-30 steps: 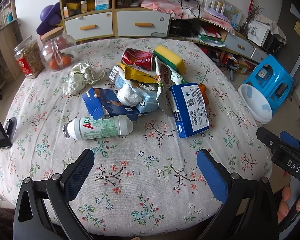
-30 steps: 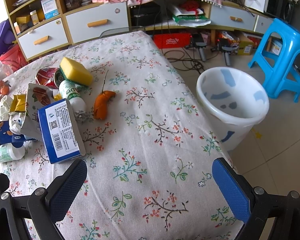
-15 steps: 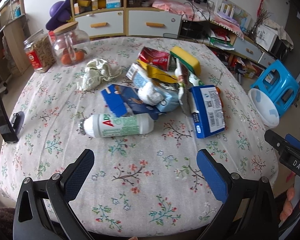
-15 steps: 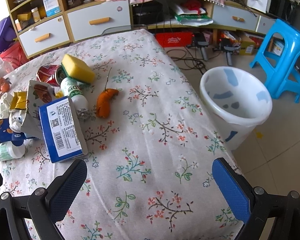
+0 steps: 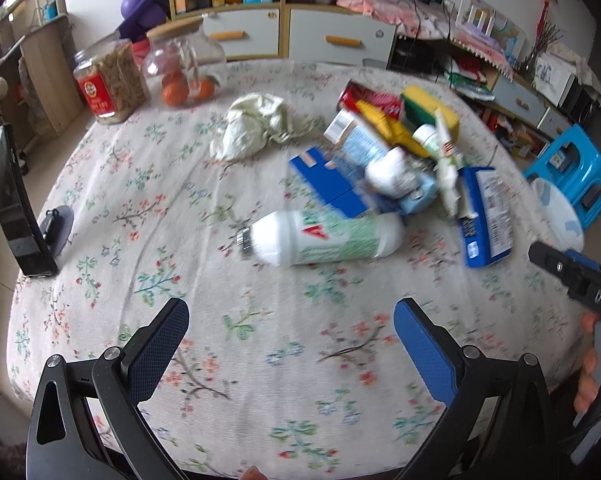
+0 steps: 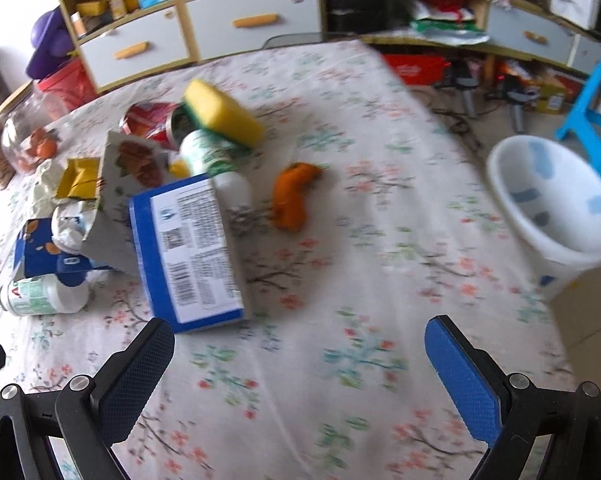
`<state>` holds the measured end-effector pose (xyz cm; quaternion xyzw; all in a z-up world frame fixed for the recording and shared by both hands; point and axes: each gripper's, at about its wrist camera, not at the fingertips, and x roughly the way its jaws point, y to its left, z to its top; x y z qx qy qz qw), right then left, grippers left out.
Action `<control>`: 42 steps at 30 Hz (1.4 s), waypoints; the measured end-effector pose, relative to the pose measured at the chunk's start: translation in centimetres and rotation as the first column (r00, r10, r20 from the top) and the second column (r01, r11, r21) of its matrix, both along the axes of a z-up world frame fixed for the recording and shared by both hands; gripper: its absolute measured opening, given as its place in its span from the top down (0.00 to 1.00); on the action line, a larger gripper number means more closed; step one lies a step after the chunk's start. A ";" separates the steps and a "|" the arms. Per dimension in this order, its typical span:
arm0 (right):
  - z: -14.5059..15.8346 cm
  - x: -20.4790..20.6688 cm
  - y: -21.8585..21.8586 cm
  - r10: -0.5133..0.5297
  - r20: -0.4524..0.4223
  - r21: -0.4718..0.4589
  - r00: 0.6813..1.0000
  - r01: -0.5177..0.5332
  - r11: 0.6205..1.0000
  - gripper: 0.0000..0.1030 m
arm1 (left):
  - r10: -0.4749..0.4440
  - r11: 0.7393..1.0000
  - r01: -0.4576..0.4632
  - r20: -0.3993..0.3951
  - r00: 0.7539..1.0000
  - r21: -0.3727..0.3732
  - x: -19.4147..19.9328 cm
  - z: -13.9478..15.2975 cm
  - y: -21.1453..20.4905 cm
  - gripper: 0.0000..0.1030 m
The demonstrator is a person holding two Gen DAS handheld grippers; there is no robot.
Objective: Collect trash
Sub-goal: 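Grasp the blue box with the right gripper while the left gripper grasps the white bottle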
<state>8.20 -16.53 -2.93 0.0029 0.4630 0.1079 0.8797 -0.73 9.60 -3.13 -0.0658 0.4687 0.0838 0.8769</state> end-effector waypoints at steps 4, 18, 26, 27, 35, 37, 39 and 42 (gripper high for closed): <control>-0.9 0.9 2.0 0.044 -0.024 0.028 0.999 -0.043 0.999 0.00 | -0.007 1.000 0.007 -0.013 1.000 0.004 -0.1 -0.7 1.2 0.00; -3.9 3.6 5.2 0.073 -0.099 0.026 0.992 -0.071 0.997 0.32 | -0.049 0.999 0.048 -0.049 0.998 -0.018 0.8 -1.0 2.2 0.00; -2.0 2.5 4.4 0.092 -0.050 0.043 0.995 -0.090 0.995 0.37 | -0.138 0.990 0.138 -0.025 0.990 -0.024 2.2 0.1 1.4 0.00; -1.8 2.4 4.2 0.091 -0.045 0.044 0.995 -0.089 0.995 0.38 | -0.171 0.985 0.171 -0.023 0.985 0.004 2.7 0.3 1.0 0.00; 0.0 1.1 0.7 0.054 -0.012 0.070 0.998 -0.053 0.996 0.38 | -0.403 0.913 0.405 -0.058 0.913 0.037 6.1 -0.7 -1.7 0.01; 0.2 0.9 -0.2 0.038 -0.009 0.074 0.999 -0.037 0.997 0.38 | -0.433 0.899 0.436 -0.069 0.899 0.030 6.6 -1.1 -2.4 0.02; 0.3 0.8 -1.3 0.018 -0.015 0.080 1.000 -0.017 0.997 0.38 | -0.449 0.890 0.454 -0.097 0.888 0.037 7.0 -1.5 -3.0 0.02; 0.2 0.6 -2.6 -0.006 -0.022 0.089 1.000 0.008 0.996 0.38 | -0.469 0.883 0.468 -0.142 0.872 -0.038 7.6 -2.3 -3.4 0.17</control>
